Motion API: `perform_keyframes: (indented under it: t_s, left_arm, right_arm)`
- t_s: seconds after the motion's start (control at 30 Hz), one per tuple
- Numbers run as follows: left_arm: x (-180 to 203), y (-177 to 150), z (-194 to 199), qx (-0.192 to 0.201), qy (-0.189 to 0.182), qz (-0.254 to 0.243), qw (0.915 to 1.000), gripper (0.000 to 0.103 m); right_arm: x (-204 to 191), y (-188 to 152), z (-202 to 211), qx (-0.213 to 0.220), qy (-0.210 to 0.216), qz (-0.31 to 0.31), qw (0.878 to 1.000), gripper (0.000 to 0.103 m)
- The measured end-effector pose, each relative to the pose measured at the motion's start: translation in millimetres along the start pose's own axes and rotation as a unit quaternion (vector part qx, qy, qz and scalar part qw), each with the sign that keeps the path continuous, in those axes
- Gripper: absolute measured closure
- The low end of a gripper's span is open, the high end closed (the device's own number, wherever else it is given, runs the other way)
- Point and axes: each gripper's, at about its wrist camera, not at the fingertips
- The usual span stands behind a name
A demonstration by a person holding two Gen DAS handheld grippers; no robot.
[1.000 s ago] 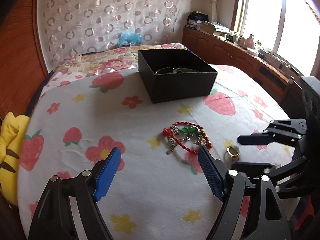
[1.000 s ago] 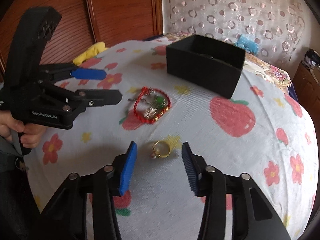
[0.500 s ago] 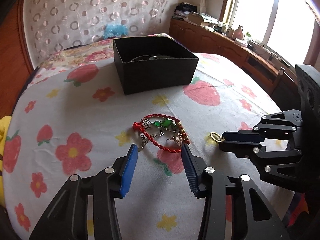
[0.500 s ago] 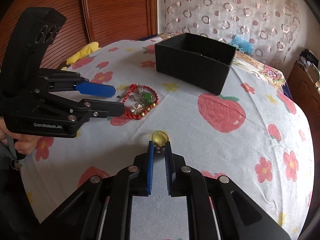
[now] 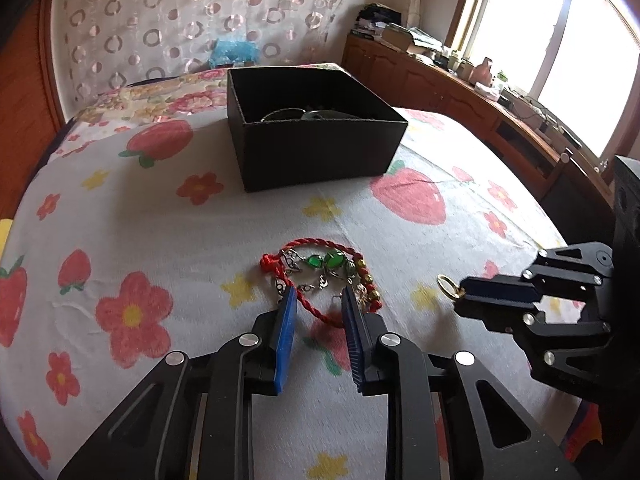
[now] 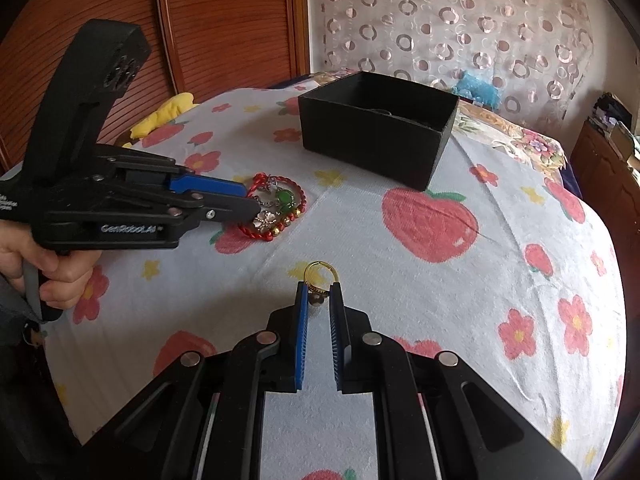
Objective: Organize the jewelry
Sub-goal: 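Carry the red bracelet and gold ring over the box and open both tools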
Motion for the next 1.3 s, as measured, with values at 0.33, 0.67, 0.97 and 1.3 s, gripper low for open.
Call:
perform_keyframes:
  t_s: [0.33,0.67,0.97,1.3]
  left_arm:
    - [-7,3,18,0.025,0.012,0.0,0.9996,0.101]
    - [-3,29,57,0.082,0.009,-0.011,0.9965,0.101]
    - [-5,57,65,0.104,0.014,-0.024,0.9942,0.101]
    - [-3,98,56,0.12,0.012,-0.034,0.9921,0.101]
  right_arm:
    - [0,0,2,0.003,0.001,0.0,1.0,0.091]
    - [2,14,15,0.023,-0.001,0.004,1.0,0.091]
    - [15,47,17,0.044,-0.005,0.011,0.999,0.091]
    - [49,98,6,0.068,-0.013,0.007,0.998,0.091]
Point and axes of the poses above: each gripper's, at about its wrist camera, not at the fingertips, and z roughly against the way its jaws point, x to its right, y to its top, and after that the axes turned 3 degrees about y, right-handed
